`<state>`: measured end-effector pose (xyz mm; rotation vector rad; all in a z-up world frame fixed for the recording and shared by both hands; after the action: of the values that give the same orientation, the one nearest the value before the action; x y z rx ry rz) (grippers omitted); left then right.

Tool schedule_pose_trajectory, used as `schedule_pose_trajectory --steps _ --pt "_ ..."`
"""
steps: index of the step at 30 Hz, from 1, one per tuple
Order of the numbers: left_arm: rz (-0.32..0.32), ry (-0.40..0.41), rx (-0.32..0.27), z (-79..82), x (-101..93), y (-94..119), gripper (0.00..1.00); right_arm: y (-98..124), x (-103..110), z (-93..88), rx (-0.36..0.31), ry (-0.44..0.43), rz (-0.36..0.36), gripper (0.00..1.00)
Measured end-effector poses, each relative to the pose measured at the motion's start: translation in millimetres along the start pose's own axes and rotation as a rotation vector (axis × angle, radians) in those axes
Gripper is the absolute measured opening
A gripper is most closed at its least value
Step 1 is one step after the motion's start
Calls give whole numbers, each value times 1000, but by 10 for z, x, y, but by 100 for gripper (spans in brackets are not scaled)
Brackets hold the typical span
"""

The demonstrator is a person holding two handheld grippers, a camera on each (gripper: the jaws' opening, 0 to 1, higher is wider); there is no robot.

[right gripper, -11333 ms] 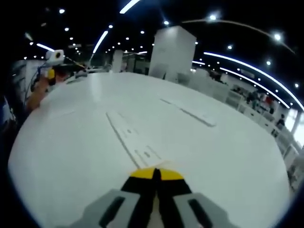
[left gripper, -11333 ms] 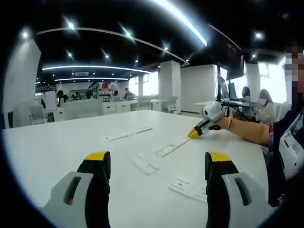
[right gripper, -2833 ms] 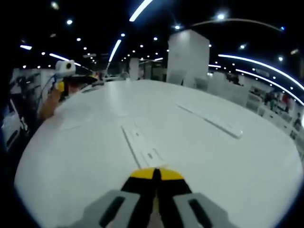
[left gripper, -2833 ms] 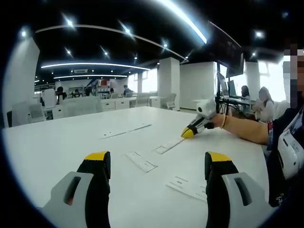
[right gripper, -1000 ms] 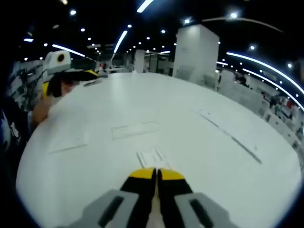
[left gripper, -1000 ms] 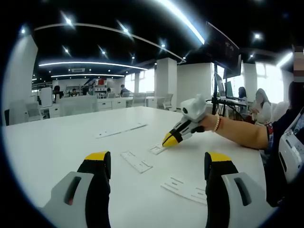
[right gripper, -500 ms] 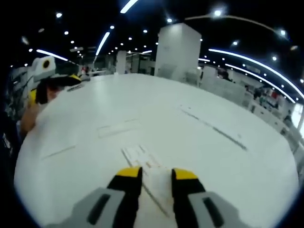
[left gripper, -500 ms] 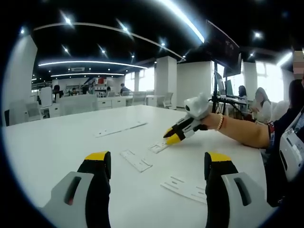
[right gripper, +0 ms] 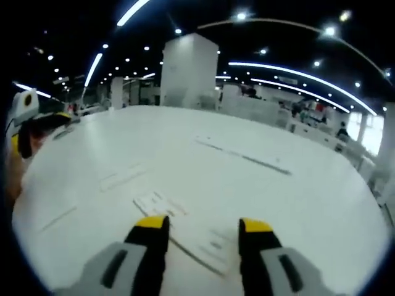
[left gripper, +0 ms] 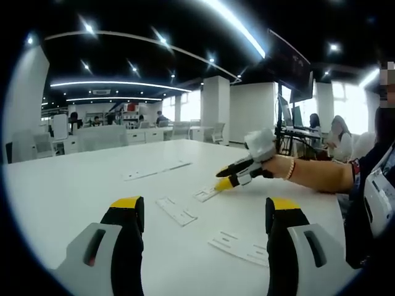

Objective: Locate the socket holder cover, grip the socket holder cover, clip it into the socket holder slot.

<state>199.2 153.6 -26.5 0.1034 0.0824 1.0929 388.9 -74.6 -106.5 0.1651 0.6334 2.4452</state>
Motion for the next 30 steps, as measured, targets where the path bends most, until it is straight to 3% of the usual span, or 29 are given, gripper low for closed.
schedule_pose_trajectory --steps 4,9,30 --pt "3 2 -5 3 1 -2 80 35 -29 -31 -19 -10 -48 49" --pt "4 1 -1 -3 4 -11 80 25 -61 -81 -53 -91 -39 49" --pt "13 -4 5 -13 10 -20 80 27 -49 -98 -74 -129 -42 50"
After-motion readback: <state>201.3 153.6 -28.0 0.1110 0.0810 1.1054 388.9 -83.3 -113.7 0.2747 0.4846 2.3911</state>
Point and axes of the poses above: the point that each gripper's makers call its tool centre point, and the gripper's own axes: y roughly backward along the fingers, x roughly to its left, z roughly out of its top, the point moved 6 cm from there along y, roughly backward along the fingers, and after that the axes turned 6 degrees about z, right-handed, at the moved point
